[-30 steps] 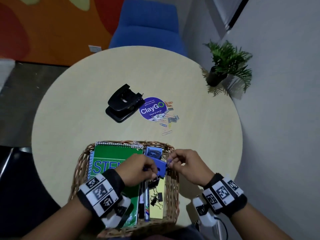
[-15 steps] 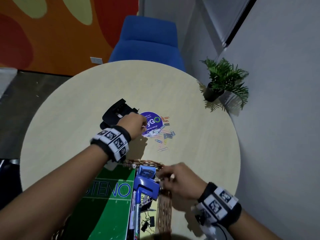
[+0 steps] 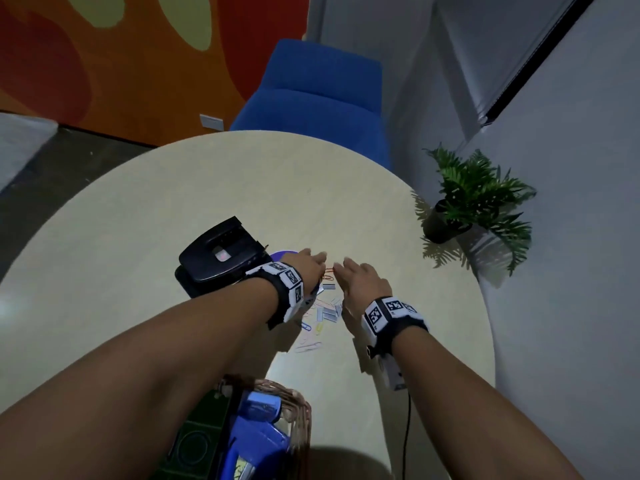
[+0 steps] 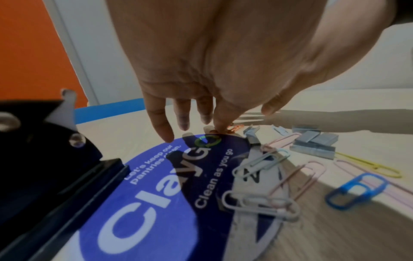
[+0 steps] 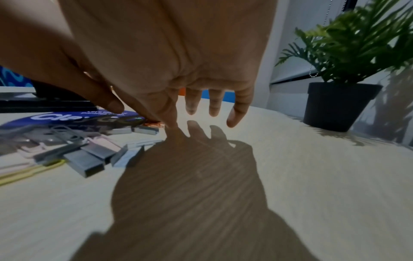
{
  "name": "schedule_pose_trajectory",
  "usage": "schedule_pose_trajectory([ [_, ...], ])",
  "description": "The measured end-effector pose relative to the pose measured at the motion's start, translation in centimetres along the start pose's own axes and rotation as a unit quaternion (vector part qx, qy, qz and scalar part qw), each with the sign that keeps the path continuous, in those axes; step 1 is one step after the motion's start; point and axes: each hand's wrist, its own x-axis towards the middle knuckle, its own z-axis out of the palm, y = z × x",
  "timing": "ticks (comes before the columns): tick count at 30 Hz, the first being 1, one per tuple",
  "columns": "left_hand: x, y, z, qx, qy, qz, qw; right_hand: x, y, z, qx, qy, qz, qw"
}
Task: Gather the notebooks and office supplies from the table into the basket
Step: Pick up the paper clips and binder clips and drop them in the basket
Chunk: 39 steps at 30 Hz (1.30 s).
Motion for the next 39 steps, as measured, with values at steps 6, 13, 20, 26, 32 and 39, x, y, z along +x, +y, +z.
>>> schedule_pose_trajectory([
  [6,0.6,0.1,0.7,-0.04,0.034,-0.022,0.998,1.1,0.1,0.8,-0.047,0.027,-0.018,0.998],
  [13,-0.7,0.4,0.1,0.009,0.077,-0.064,0.995,0.3,0.5,2.0,-0.007,0.166,0.008,0.986],
  [20,-1.0,-0.1,0.6,-0.009,0.013,-0.06,0.998,-1.4,-0.4,1.8,0.175,0.129,0.136,0.967],
  [26,-2.0,-1.0,1.6,-0.057,0.001,-0.076,0.996,-3.4,-0.8,2.6,0.191,0.093,0.173,0.962],
  [32,-7.8,-0.9,-0.2,-0.155,0.17,-0.046,0.972,-8.1,-1.0,2.6,0.359,0.222,0.155,0.893],
  [39,-19.2,-0.4,2.5,-0.349,0.172,0.033,0.921,-16.0,-3.9,2.9,0.424,0.1,0.007,0.9],
])
